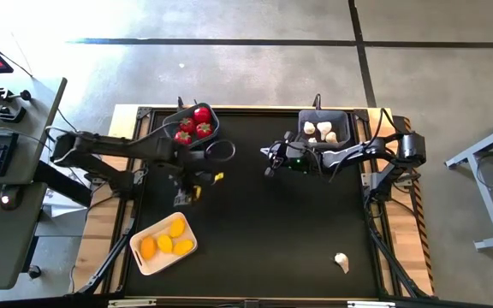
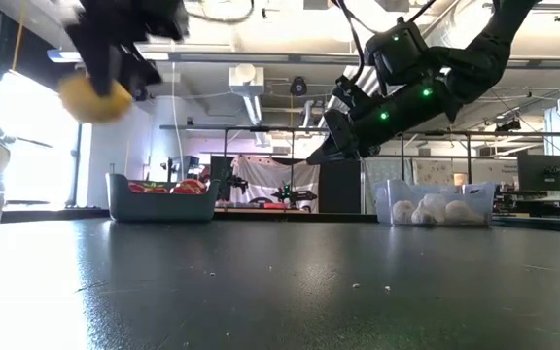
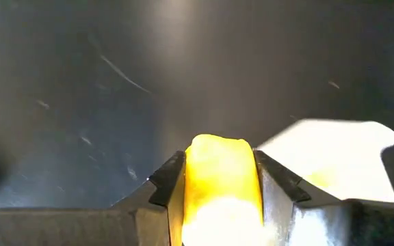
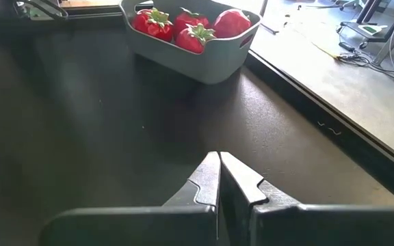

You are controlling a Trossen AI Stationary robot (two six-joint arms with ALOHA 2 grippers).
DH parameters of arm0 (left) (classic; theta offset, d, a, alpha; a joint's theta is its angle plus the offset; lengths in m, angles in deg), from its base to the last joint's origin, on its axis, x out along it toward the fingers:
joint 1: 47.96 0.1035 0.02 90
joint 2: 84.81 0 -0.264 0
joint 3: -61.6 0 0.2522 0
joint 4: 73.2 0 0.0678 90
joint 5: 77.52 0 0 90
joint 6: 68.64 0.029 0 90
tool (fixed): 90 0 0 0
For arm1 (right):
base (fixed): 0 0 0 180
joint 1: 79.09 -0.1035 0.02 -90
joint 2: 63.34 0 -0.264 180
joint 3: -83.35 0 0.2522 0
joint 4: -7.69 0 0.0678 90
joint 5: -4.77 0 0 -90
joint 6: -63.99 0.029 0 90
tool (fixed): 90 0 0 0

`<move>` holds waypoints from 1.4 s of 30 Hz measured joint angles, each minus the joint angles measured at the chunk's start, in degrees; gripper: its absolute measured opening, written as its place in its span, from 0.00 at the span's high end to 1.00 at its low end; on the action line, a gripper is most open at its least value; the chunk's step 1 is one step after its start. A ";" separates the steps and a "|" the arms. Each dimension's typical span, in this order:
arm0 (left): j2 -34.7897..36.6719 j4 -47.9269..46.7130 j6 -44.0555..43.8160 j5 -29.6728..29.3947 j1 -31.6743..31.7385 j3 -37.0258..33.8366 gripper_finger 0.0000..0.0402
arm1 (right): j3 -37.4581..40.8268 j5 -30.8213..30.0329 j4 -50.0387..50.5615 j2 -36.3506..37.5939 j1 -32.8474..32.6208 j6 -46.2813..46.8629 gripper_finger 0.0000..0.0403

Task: Sort produce into baskets
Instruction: Put the yellow lemon into the white bin

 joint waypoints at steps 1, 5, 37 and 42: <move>0.33 -1.59 -1.23 0.34 -1.60 0.83 0.73 | 0.00 0.00 0.09 0.00 0.00 0.00 1.00; 2.44 -5.44 -7.93 0.51 -8.61 2.16 0.73 | 0.00 0.00 0.12 0.00 0.00 0.00 1.00; 6.88 31.84 -58.40 3.34 -45.17 -22.16 0.74 | -0.02 0.01 3.05 -0.02 -0.04 -1.04 1.00; 6.77 31.35 -62.20 2.75 -46.38 -23.84 0.74 | -0.02 0.00 3.02 -0.02 -0.04 -1.51 1.00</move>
